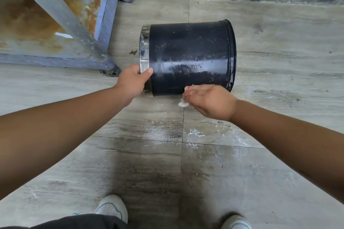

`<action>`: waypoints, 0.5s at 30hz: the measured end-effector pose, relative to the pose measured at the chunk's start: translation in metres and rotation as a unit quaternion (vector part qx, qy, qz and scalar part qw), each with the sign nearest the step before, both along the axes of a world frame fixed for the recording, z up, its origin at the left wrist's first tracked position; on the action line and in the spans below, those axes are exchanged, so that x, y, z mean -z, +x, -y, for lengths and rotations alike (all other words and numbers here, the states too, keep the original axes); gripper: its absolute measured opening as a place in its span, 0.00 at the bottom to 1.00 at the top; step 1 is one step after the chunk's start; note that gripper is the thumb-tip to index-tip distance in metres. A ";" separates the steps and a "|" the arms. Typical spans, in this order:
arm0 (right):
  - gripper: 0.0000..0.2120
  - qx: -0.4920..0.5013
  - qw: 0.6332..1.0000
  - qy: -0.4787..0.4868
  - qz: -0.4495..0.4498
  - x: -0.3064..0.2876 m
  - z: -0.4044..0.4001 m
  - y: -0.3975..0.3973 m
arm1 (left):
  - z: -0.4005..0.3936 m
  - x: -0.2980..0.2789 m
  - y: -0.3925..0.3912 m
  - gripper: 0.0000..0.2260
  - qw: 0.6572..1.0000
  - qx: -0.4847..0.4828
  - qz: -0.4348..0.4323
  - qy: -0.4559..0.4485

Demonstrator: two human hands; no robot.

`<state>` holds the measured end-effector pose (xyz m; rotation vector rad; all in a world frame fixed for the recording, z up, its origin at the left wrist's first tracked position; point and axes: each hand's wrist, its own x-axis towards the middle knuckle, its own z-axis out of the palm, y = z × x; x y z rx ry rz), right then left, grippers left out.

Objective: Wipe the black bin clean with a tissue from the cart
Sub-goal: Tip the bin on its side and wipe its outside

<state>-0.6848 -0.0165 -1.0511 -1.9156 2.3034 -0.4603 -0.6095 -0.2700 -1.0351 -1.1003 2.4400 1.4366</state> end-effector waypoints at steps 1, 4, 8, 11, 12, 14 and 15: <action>0.11 0.040 0.997 0.006 0.066 -0.003 0.001 0.008 | 0.000 -0.001 0.000 0.12 1.000 0.007 -0.005 0.006; 0.06 0.189 0.947 -0.075 0.247 -0.013 0.013 0.023 | 0.002 -0.005 0.004 0.07 0.994 0.043 -0.020 0.097; 0.03 0.374 0.779 -0.249 0.437 -0.041 0.032 0.004 | -0.011 -0.015 0.006 0.13 0.973 0.042 -0.039 0.226; 0.06 0.414 0.628 -0.379 0.538 -0.066 0.040 -0.027 | -0.012 -0.029 -0.004 0.13 0.959 0.000 -0.038 0.283; 0.07 0.407 0.589 -0.410 0.565 -0.072 0.039 -0.038 | -0.007 -0.035 -0.008 0.13 0.955 -0.015 -0.033 0.294; 0.07 0.390 0.545 -0.449 0.591 -0.082 0.035 -0.055 | 0.009 -0.048 -0.017 0.09 0.949 -0.046 -0.020 0.312; 0.04 0.388 0.541 -0.455 0.592 -0.085 0.032 -0.060 | 0.019 -0.056 -0.020 0.07 0.945 -0.056 -0.013 0.322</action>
